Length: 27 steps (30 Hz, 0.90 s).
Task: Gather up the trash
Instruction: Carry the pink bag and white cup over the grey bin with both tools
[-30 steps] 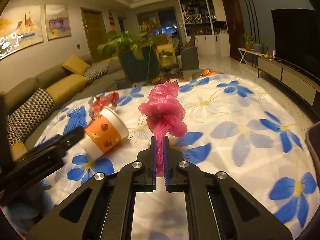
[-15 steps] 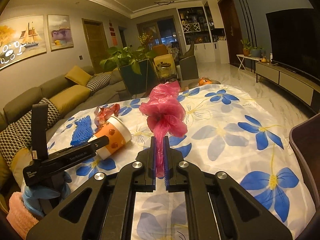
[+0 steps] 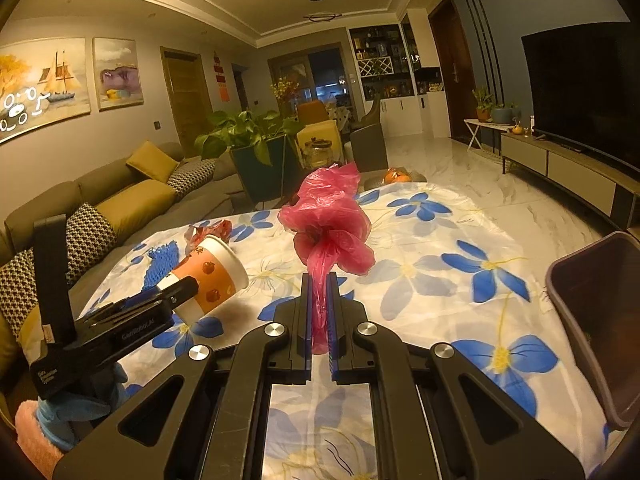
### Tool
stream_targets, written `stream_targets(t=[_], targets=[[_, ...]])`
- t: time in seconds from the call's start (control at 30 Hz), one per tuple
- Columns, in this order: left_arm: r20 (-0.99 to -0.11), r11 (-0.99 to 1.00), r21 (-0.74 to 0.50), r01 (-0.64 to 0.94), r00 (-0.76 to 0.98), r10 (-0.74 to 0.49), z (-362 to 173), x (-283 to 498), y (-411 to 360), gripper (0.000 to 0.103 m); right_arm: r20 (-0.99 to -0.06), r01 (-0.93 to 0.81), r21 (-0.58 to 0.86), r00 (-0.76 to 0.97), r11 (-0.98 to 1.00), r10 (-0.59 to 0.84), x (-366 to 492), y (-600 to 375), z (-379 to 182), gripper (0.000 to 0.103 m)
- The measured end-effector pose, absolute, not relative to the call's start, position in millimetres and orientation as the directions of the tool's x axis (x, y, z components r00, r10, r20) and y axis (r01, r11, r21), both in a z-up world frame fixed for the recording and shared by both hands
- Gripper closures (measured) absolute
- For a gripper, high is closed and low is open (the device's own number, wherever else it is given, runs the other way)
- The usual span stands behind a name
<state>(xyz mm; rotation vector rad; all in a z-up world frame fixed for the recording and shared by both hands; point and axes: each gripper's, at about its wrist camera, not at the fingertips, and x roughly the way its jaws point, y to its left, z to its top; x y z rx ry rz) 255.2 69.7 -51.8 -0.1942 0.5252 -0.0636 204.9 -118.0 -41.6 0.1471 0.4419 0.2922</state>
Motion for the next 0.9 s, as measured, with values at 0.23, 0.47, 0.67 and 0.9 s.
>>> stream_targets(t=[0.23,0.47,0.67,0.9], targets=[[-0.455,0.979,-0.199,0.042,0.881,-0.131,-34.7,234.0,44.8,0.046,-0.376,-0.231,0.200,0.879,0.952,0.293,191.5,-136.8,-34.5,0.096],[-0.431,0.978,-0.187,0.091,0.887,-0.165,-22.3,219.1,10.1,0.046,-0.351,-0.201,0.199,0.899,0.959,0.261,174.3,-160.9,-27.4,0.096],[-0.413,0.973,-0.185,0.137,0.888,-0.204,-14.1,212.0,-19.9,0.046,-0.332,-0.161,0.196,0.917,0.967,0.220,160.8,-189.3,-23.6,0.096],[-0.396,0.961,-0.191,0.200,0.880,-0.262,-6.5,208.4,-58.6,0.046,-0.313,-0.104,0.197,0.936,0.975,0.163,149.0,-224.3,-21.0,0.096]])
